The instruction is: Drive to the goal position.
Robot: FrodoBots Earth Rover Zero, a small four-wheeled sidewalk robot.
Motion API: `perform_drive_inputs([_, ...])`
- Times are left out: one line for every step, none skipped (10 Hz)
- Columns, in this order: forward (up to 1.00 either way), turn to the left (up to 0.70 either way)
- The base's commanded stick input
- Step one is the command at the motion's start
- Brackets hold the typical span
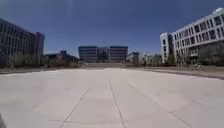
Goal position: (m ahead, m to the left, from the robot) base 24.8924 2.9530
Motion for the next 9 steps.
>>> perform_drive_inputs([0.7, 0.0])
perform_drive_inputs([0.7, 0.0])
perform_drive_inputs([0.7, 0.0])
perform_drive_inputs([0.7, 0.0])
perform_drive_inputs([0.7, 0.0])
perform_drive_inputs([0.7, 0.0])
perform_drive_inputs([0.7, 0.0])
perform_drive_inputs([0.7, 0.0])
perform_drive_inputs([0.7, 0.0])
